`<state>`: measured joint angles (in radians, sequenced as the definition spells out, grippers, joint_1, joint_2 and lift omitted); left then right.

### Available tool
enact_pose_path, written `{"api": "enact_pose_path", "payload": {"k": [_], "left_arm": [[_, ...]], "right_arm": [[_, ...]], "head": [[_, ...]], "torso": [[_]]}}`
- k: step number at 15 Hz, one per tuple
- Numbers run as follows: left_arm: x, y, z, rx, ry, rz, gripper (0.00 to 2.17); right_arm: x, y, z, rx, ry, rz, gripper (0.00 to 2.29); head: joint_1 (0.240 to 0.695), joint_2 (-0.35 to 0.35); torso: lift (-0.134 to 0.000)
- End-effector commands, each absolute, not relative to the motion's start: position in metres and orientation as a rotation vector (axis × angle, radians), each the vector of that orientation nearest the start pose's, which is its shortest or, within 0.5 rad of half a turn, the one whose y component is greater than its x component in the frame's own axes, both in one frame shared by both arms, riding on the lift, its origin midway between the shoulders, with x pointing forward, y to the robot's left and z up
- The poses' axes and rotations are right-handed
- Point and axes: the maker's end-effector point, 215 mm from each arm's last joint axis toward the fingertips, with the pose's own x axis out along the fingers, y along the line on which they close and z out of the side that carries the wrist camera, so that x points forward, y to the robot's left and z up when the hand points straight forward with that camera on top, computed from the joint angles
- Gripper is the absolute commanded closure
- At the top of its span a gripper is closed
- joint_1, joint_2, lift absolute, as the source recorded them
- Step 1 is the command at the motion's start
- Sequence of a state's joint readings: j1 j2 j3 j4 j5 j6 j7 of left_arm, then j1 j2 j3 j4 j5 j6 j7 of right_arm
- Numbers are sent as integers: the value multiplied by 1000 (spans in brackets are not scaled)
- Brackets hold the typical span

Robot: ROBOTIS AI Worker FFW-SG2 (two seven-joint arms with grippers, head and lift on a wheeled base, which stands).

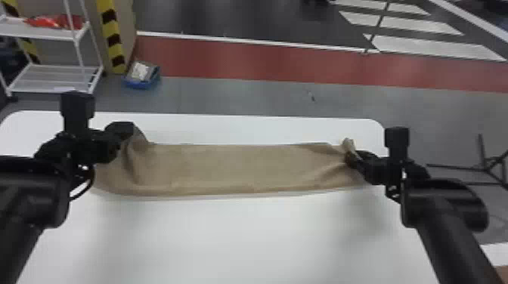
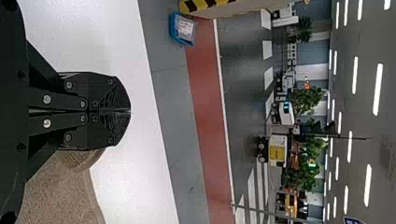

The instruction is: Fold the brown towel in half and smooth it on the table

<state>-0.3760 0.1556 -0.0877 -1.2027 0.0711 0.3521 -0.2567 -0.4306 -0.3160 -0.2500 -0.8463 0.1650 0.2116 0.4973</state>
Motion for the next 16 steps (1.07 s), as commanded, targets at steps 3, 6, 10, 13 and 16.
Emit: {"api": "enact_pose_path", "payload": {"k": [3,6,10,13,16], "left_arm": [[675,229,-413,63,371,-249,1389],[667,236,-422,51,384,-236,1389],[666,237,-423,52,384,-234,1389],[666,237,-423,53,384,-236,1389],[662,237,-424,54,384,-236,1389]], "right_arm": [[584,-441,-481,-45,570,101,1190],[560,-420,-465,-40,574,106,1187],[543,-423,-461,-84,585,77,225],[560,-430,-442,-77,541,65,205],[589,-429,-439,-41,524,68,208]], "head": [[695,-190],[695,-180],[695,-164],[695,-167],[695,-169]], "torso": [[-120],[-120],[-120],[-120],[-120]]}}
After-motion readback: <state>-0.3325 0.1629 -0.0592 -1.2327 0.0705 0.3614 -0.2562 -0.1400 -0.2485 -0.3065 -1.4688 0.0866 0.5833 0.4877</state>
